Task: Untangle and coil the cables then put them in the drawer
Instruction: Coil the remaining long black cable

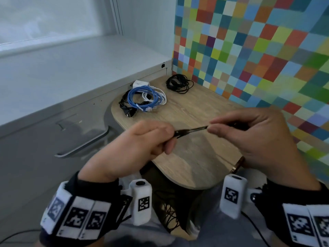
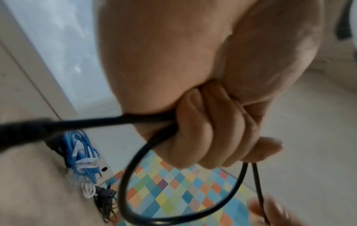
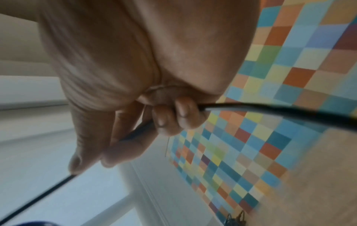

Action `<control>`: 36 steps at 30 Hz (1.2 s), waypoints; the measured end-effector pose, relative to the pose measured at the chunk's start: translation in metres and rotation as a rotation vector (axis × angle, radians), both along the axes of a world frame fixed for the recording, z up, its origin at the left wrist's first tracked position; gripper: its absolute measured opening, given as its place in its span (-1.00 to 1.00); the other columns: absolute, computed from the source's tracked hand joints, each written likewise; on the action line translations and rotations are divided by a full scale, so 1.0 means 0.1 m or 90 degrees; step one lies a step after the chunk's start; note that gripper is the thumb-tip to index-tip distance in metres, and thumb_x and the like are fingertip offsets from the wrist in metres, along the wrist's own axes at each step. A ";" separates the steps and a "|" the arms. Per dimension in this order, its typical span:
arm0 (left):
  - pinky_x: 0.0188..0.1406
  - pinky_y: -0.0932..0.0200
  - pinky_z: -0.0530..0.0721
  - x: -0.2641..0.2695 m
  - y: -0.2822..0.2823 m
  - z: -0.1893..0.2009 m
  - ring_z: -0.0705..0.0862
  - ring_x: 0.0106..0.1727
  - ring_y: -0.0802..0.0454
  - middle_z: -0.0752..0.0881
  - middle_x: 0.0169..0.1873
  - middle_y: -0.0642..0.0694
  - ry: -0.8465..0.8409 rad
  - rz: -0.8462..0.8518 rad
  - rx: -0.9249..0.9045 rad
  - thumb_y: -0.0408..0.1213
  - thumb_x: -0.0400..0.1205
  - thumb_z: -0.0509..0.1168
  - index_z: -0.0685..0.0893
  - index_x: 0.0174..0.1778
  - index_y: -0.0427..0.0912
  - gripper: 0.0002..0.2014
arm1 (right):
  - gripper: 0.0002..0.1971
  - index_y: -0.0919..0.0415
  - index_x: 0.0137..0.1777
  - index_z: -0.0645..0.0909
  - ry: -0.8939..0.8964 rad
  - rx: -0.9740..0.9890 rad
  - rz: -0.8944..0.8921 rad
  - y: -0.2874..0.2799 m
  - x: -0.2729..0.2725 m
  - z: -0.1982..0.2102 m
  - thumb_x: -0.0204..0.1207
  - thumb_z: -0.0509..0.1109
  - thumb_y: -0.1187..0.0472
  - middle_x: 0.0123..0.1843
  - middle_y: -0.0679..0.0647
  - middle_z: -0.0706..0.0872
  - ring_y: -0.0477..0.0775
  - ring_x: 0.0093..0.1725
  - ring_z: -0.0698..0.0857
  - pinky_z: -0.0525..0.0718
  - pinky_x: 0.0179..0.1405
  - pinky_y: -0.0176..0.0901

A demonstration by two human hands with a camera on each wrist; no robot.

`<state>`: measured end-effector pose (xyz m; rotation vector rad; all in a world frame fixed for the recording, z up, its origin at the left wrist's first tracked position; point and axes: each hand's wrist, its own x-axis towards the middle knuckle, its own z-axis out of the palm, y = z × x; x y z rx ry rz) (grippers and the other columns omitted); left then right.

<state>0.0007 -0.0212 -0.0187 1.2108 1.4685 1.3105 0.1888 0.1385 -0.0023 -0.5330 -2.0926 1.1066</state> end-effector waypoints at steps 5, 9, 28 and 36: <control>-0.60 0.22 0.05 -0.15 -0.16 0.07 0.14 -0.52 0.16 0.29 -0.45 0.06 -0.348 -0.088 0.192 -0.12 0.69 0.35 0.58 -0.21 -0.15 -0.77 | -0.91 -0.01 -0.14 0.85 0.100 -0.026 -0.134 0.31 0.12 -0.10 0.43 0.60 0.02 -0.35 -0.12 0.83 -0.18 -0.42 0.68 0.60 -0.31 -0.42; -0.62 0.21 0.05 -0.10 -0.18 0.20 0.09 -0.56 0.14 0.23 -0.46 0.10 -0.424 -0.041 0.288 -0.09 0.77 0.11 0.54 -0.17 -0.05 -0.76 | -0.91 -0.06 -0.13 0.84 0.088 -0.016 -0.197 0.39 0.14 -0.18 0.48 0.57 -0.02 -0.31 -0.14 0.83 -0.16 -0.29 0.76 0.68 -0.17 -0.39; -0.46 0.14 0.42 0.39 0.23 -0.11 0.55 -0.40 0.16 0.50 -0.45 0.15 0.501 0.216 0.181 -0.06 0.82 0.03 0.30 -0.18 0.19 -0.77 | -0.86 -0.05 -0.03 0.88 -0.140 0.180 0.070 -0.28 -0.25 -0.20 0.62 0.52 0.21 -0.36 -0.39 0.71 -0.49 -0.31 0.68 0.49 -0.32 -0.62; -0.51 0.11 0.45 0.37 0.21 -0.06 0.55 -0.45 0.08 0.51 -0.51 0.08 0.491 0.222 0.146 -0.05 0.81 0.06 0.35 -0.19 0.13 -0.78 | -0.89 0.02 -0.25 0.80 -0.022 0.094 0.010 -0.35 -0.26 -0.17 0.39 0.67 0.08 -0.34 -0.15 0.79 -0.10 -0.35 0.78 0.71 -0.43 -0.18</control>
